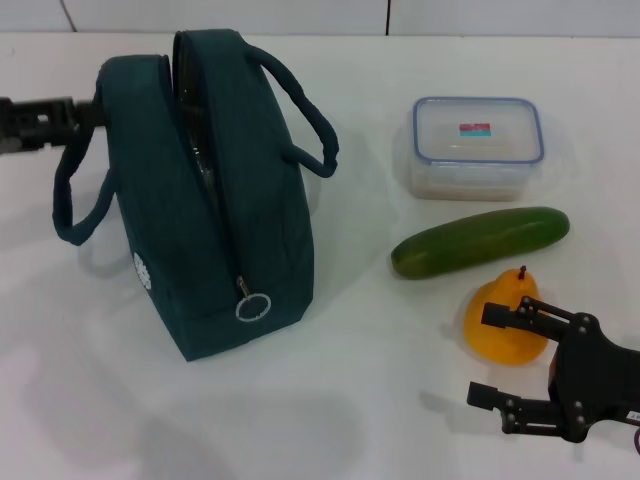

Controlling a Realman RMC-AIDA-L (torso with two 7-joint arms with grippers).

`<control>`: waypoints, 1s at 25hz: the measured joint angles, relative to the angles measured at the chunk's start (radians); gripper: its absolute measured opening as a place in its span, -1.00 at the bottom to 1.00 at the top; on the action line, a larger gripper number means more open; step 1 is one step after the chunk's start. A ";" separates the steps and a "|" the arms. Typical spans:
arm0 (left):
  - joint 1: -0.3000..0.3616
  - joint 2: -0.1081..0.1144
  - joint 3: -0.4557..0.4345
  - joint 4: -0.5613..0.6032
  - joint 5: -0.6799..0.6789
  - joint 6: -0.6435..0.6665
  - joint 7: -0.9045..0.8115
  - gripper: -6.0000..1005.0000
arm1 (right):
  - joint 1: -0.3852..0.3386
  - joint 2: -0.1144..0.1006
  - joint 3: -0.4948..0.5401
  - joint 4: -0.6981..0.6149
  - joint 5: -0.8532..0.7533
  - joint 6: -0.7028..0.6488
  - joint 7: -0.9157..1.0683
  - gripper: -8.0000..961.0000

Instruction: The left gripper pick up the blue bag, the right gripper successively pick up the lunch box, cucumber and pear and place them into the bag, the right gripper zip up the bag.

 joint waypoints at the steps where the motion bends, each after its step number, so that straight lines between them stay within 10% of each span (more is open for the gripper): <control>1: -0.005 0.000 0.029 0.034 0.028 0.000 -0.047 0.72 | 0.000 0.000 0.000 0.000 0.000 0.000 0.000 0.76; 16: -0.053 0.038 0.162 0.091 -0.025 0.033 -0.270 0.72 | 0.000 0.000 0.000 0.000 0.000 0.006 -0.003 0.75; 25: -0.102 0.025 0.183 0.088 0.116 0.037 -0.300 0.72 | 0.000 0.000 0.000 -0.008 0.000 0.016 -0.004 0.75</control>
